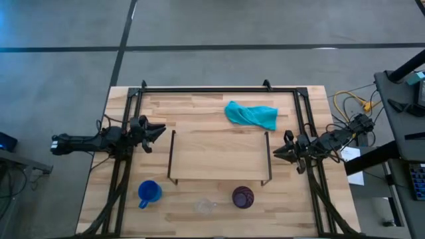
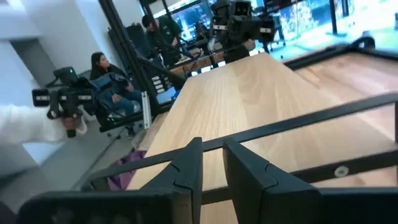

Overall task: Stack small to large cups/mugs on shelf
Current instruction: Put the transparent mug on the shelf

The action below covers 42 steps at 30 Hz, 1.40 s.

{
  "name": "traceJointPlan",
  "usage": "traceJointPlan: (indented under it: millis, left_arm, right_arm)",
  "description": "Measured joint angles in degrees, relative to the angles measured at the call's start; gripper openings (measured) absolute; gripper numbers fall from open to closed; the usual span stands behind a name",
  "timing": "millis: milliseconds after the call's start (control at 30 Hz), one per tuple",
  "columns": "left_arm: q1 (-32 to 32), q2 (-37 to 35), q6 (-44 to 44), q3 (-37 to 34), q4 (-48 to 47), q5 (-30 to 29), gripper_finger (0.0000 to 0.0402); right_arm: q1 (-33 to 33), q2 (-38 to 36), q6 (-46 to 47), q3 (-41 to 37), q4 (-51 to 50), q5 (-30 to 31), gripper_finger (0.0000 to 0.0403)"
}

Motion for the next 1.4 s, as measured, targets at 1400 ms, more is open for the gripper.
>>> traceJointPlan:
  millis: [1400]
  left_arm:
    - [-28.7,73.6,-8.0,66.5,-37.4,7.0,0.0077]
  right_arm:
    - [0.0,0.2,-3.7,0.0,10.4,0.0,0.0059]
